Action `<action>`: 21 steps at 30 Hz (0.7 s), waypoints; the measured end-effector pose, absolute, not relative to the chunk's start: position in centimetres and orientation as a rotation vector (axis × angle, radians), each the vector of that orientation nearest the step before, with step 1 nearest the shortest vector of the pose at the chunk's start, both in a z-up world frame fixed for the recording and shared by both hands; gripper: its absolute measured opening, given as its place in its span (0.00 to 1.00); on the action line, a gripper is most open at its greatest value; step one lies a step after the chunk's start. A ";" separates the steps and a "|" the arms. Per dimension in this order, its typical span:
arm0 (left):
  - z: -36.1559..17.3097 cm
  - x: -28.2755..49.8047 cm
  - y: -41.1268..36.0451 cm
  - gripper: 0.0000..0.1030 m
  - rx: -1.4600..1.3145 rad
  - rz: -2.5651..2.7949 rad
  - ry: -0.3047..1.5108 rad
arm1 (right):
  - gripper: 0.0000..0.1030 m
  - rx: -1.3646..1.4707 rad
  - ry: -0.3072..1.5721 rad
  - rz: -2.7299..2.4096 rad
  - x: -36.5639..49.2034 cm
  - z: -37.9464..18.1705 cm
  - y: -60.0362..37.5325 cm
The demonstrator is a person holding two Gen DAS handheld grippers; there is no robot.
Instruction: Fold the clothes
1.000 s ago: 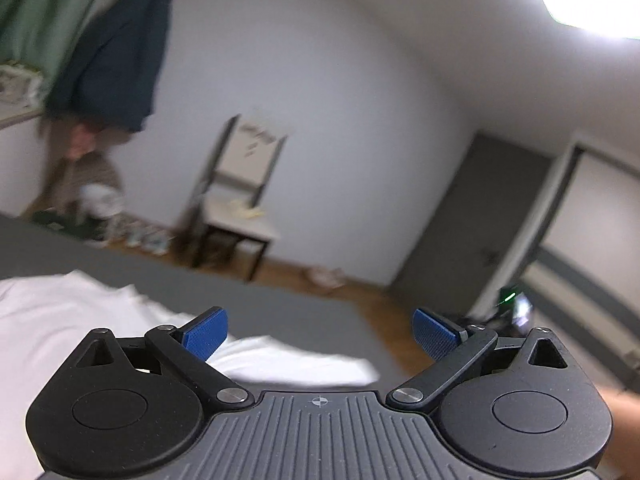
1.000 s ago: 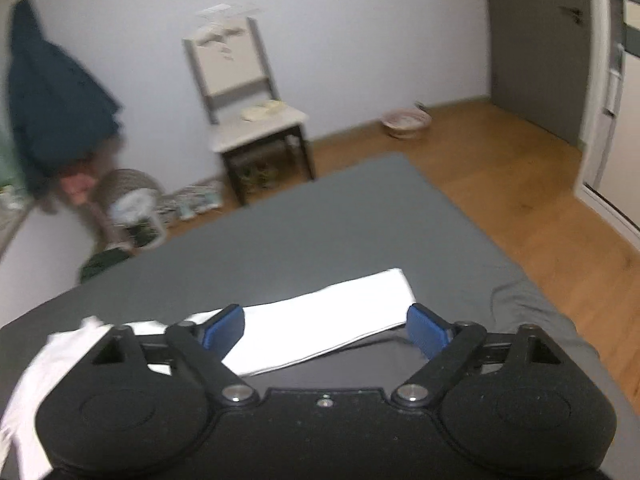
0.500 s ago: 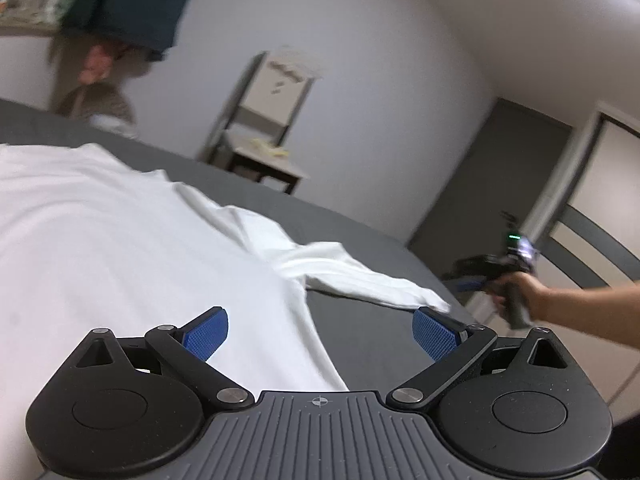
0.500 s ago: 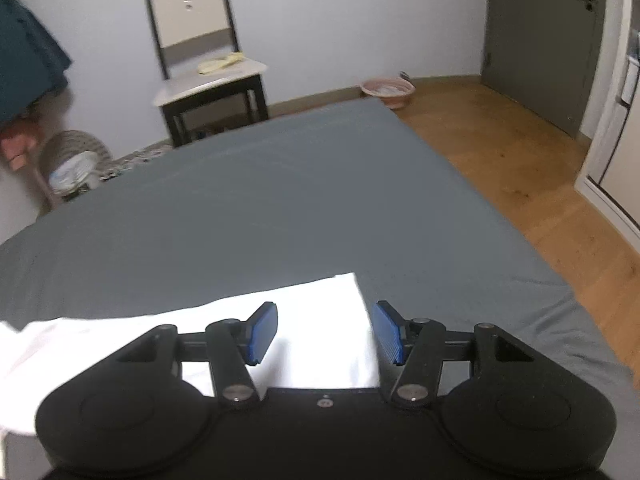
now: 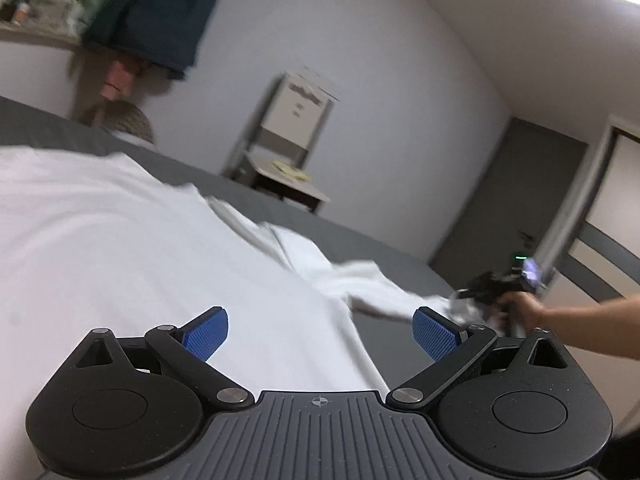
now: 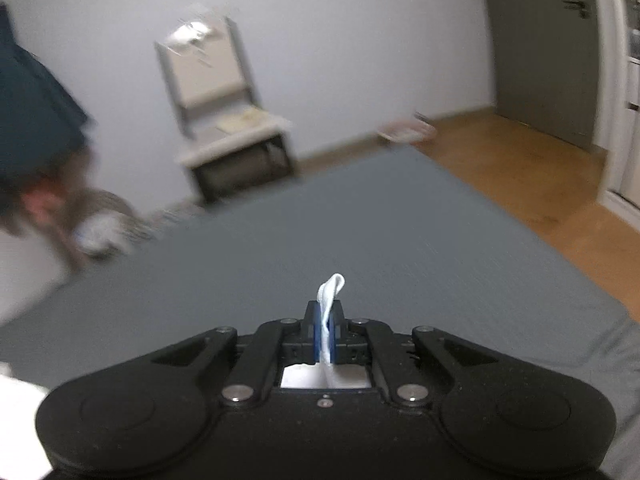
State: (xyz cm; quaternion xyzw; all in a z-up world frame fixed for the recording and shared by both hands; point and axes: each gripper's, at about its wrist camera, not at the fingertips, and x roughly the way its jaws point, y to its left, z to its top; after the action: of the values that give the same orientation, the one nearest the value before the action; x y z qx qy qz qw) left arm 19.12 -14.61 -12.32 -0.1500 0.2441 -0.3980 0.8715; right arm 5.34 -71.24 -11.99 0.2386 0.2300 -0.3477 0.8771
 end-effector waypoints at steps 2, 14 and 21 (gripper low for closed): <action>-11.6 19.6 -14.4 0.97 -0.296 -0.769 0.506 | 0.05 0.494 0.421 -0.624 5.8 -8.1 -67.4; -4.7 25.2 -4.4 0.97 -0.457 -0.597 0.565 | 0.04 0.555 0.328 0.141 8.8 -0.2 -31.0; -8.8 27.5 2.3 0.97 -0.643 -0.487 0.689 | 0.05 0.568 0.632 0.234 10.1 -13.5 -17.4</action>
State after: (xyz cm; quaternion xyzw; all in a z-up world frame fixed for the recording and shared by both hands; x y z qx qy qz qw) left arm 27.55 2.33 -8.76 -0.3067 0.3286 -0.2321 0.8626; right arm 10.14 -17.36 -13.46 0.2750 0.3057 0.1130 0.9045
